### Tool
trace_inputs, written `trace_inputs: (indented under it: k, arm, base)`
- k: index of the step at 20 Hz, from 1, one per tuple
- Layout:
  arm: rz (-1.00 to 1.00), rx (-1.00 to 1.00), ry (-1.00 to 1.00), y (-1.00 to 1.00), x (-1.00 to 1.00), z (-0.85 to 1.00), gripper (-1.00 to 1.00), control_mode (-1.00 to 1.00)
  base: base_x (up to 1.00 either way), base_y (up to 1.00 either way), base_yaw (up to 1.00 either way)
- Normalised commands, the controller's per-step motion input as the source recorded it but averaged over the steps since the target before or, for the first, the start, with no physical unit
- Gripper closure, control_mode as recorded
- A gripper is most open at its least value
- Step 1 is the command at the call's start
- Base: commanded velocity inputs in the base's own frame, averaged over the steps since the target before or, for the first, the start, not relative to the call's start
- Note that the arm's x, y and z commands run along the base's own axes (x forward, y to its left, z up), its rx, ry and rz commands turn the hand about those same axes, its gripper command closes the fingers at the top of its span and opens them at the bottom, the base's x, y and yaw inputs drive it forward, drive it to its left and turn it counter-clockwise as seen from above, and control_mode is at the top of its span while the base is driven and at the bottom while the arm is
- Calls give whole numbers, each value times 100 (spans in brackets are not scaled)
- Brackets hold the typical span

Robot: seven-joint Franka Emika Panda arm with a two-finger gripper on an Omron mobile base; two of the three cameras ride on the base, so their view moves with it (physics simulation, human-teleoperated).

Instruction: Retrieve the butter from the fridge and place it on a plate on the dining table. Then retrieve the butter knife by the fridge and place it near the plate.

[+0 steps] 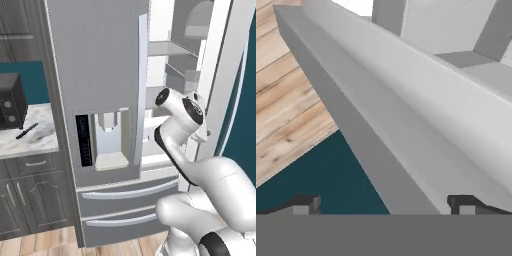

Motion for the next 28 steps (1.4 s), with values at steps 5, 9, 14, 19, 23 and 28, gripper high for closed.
trace_inputs:
  k: [5,9,14,19,23,28]
  arm:
    - [-7,0,0,-93,-62,0,-100,-100]
    - [-8,0,-1,-86,-62,0,-100,-100]
    - [-6,0,-13,-42,-56,7,-100,-100]
    - [0,0,-13,-14,-46,7,-100,-100]
    - [0,4,-25,15,-68,0,-100,-100]
    - [-1,15,-25,72,12,0,-100,-100]
  base:
    - [0,0,0]
    - [0,0,0]
    - [0,0,0]
    - [0,0,0]
    - [0,0,0]
    - [0,0,0]
